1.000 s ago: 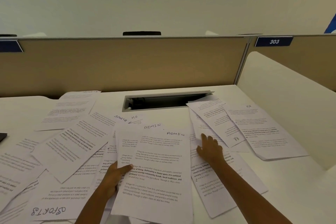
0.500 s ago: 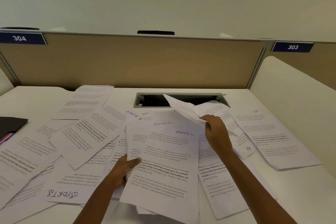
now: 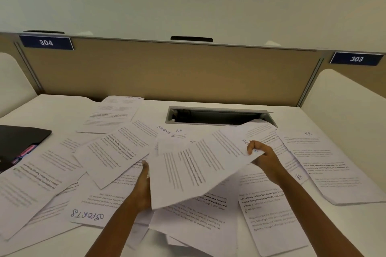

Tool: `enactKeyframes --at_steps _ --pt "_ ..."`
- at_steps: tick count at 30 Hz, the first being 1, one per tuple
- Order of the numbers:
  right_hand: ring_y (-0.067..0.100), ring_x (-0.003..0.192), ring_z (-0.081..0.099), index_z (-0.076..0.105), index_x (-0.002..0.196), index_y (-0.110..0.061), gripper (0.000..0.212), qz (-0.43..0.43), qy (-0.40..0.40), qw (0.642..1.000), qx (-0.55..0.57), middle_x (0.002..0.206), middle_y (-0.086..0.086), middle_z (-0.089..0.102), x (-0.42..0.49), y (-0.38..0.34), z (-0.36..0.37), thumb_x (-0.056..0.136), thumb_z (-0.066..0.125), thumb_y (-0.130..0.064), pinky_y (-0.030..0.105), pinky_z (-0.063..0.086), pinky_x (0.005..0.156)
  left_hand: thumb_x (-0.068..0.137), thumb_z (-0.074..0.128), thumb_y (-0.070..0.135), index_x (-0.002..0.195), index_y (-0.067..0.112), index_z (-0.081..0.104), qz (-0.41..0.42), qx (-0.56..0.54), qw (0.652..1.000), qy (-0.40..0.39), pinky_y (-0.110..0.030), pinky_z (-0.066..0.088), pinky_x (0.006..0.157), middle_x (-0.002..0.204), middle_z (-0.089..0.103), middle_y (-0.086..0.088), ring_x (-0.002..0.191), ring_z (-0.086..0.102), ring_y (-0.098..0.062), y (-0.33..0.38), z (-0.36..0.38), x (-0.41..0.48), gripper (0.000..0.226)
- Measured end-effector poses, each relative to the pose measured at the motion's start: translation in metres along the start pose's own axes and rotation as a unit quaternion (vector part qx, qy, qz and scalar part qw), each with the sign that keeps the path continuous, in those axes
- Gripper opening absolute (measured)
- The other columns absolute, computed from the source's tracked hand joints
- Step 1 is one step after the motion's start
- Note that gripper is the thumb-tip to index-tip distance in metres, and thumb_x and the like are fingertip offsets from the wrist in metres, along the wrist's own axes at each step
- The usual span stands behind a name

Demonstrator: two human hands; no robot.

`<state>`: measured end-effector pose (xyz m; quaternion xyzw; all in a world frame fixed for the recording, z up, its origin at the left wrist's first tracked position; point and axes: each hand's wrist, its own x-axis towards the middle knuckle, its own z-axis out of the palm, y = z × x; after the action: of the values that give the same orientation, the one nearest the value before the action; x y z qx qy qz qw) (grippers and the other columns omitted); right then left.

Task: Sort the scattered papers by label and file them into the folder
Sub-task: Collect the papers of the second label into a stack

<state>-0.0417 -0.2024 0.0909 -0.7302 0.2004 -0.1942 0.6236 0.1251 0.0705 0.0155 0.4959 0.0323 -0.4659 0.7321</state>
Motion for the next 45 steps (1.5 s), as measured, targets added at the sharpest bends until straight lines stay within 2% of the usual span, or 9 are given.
enactKeyframes --at_steps 4,10,13,16,19,24,30,35,45 --pt "0.026 0.095 0.058 0.049 0.068 -0.004 0.032 0.086 -0.001 0.995 0.049 0.113 0.014 0.057 0.006 0.018 -0.007 0.088 0.032 0.014 0.020 0.055 0.059 0.086 0.044 0.051 0.111 0.014 0.064 -0.043 0.097 0.994 -0.010 -0.050 0.054 0.077 0.110 0.067 -0.017 0.096 0.066 -0.035 0.008 -0.004 -0.001 0.049" --pt "0.023 0.079 0.061 0.047 0.120 -0.009 0.031 0.158 0.156 0.961 0.162 0.098 0.018 0.062 0.001 0.031 0.010 0.098 0.035 -0.028 0.032 0.055 0.059 0.086 0.053 -0.005 0.108 0.011 0.055 0.004 0.196 0.980 0.025 -0.061 0.044 0.091 0.110 0.065 -0.017 0.102 0.061 -0.039 0.001 0.005 -0.001 0.027" --pt "0.030 0.088 0.060 0.046 0.118 -0.015 0.051 0.205 0.168 0.926 0.270 0.098 0.016 0.061 -0.011 0.040 0.024 0.092 0.028 -0.055 0.042 0.054 0.070 0.088 0.050 -0.005 0.107 0.012 0.054 0.027 0.155 0.987 0.032 -0.052 0.052 0.080 0.105 0.065 -0.013 0.096 0.062 -0.037 -0.004 0.010 0.003 0.026" --pt "0.030 0.092 0.062 0.049 0.115 -0.013 0.035 0.211 0.133 0.937 0.245 0.103 0.013 0.064 -0.024 0.044 0.045 0.091 0.048 -0.038 0.043 0.056 0.072 0.088 0.048 -0.006 0.099 0.011 0.056 0.048 0.127 0.990 0.027 -0.039 0.058 0.063 0.099 0.065 -0.012 0.089 0.063 -0.031 -0.006 0.020 0.000 0.022" --pt "0.031 0.111 0.056 0.042 0.132 -0.009 0.052 0.164 0.142 0.967 0.136 0.123 0.014 0.058 -0.025 0.051 0.052 0.084 0.059 0.003 0.048 0.050 0.090 0.083 0.062 0.005 0.107 0.011 0.055 0.068 0.141 0.988 -0.005 -0.037 0.059 0.065 0.101 0.067 -0.011 0.090 0.065 -0.028 -0.009 0.023 -0.003 0.025" --pt "0.031 0.116 0.051 0.040 0.135 -0.007 0.052 0.123 0.215 0.965 0.089 0.125 0.011 0.055 -0.014 0.026 0.026 0.086 0.058 -0.004 0.050 0.042 0.100 0.028 0.092 0.040 0.114 0.013 0.056 0.076 0.159 0.983 -0.051 -0.039 0.057 0.075 0.111 0.068 -0.013 0.097 0.066 -0.028 -0.010 0.009 -0.001 0.098" --pt "0.026 0.074 0.060 0.059 0.106 0.002 0.026 0.187 0.202 0.961 0.010 0.099 0.017 0.062 -0.017 0.025 -0.012 0.089 0.057 -0.017 0.033 0.050 0.060 0.037 0.092 0.031 0.118 0.013 0.054 0.081 0.138 0.986 -0.052 -0.044 0.056 0.080 0.112 0.068 -0.012 0.100 0.065 -0.030 -0.012 0.002 -0.005 0.091" --pt "0.035 0.099 0.061 0.053 0.120 -0.004 0.034 0.208 0.194 0.956 0.077 0.114 0.017 0.062 -0.023 0.049 0.009 0.092 0.052 -0.021 0.054 0.047 0.092 0.073 0.062 -0.001 0.119 0.011 0.053 0.072 0.090 0.991 -0.069 -0.040 0.058 0.074 0.106 0.070 -0.012 0.088 0.069 -0.025 -0.015 0.012 -0.010 0.048" --pt "0.026 0.083 0.066 0.059 0.107 -0.008 0.029 0.126 0.146 0.972 0.136 0.098 0.010 0.067 -0.023 0.017 0.058 0.080 0.063 0.003 0.030 0.057 0.061 0.045 0.064 0.078 0.119 0.029 0.053 0.181 0.276 0.943 -0.045 -0.030 0.057 0.078 0.101 0.070 0.013 0.094 0.068 -0.009 0.009 0.044 -0.033 0.090"
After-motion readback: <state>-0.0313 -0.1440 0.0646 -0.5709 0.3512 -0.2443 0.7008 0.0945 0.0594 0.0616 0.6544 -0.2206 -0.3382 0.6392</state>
